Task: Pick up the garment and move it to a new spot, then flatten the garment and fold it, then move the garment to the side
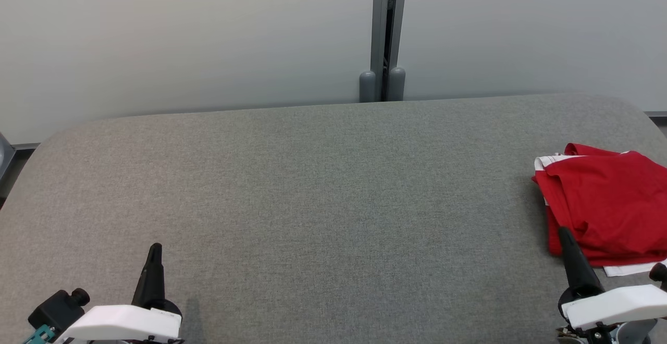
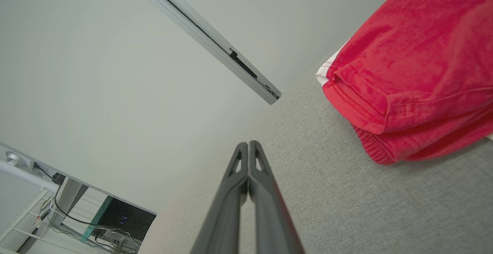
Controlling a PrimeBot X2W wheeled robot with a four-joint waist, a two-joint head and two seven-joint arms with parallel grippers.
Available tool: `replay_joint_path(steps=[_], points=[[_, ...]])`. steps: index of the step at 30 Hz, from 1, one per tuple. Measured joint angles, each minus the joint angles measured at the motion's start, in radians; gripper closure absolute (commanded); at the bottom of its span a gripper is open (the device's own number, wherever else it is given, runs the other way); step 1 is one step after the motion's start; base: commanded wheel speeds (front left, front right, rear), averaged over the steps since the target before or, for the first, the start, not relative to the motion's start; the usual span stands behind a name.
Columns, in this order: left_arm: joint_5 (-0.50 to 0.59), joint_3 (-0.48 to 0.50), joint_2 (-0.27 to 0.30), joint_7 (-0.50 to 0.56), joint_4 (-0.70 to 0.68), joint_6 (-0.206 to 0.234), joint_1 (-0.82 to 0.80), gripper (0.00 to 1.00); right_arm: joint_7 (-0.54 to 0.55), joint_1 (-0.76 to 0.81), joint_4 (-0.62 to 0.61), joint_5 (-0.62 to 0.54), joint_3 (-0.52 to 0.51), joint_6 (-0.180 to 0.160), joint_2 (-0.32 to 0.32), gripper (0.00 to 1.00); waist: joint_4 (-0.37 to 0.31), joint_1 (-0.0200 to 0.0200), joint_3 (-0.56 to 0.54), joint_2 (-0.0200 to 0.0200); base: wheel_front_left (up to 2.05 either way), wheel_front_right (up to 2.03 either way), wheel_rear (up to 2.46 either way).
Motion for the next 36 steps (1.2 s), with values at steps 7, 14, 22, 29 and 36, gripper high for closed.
replay_joint_path(steps=[7, 14, 22, 29, 36], points=[[-0.073, 0.015, -0.004, 0.021, 0.000, -0.011, -0.015, 1.00, 0.012, -0.012, 0.009, 0.077, -0.011, 0.000, 0.005, 1.00, 0.001, 0.0000, 0.003, 0.0000, 0.00, 0.00, 0.00], [-0.142, 0.028, -0.007, 0.044, -0.002, -0.021, -0.021, 1.00, 0.025, -0.019, 0.015, 0.149, -0.021, 0.000, 0.007, 1.00, 0.001, 0.0001, 0.005, 0.0000, 0.00, 0.00, 0.00], [-0.214, 0.043, -0.011, 0.063, -0.002, -0.033, -0.035, 1.00, 0.037, -0.031, 0.021, 0.227, -0.030, 0.000, 0.011, 1.00, 0.002, 0.0000, 0.008, 0.0000, 0.00, 0.00, 0.00], [-0.267, 0.053, -0.013, 0.079, -0.003, -0.041, -0.039, 1.00, 0.045, -0.036, 0.024, 0.281, -0.036, 0.000, 0.013, 1.00, 0.003, 0.0000, 0.011, 0.0000, 0.00, 0.00, 0.00], [-0.325, 0.064, -0.018, 0.097, -0.003, -0.047, -0.044, 1.00, 0.058, -0.046, 0.028, 0.341, -0.045, 0.000, 0.016, 1.00, 0.003, 0.0000, 0.013, 0.0000, 0.00, 0.00, 0.00]])
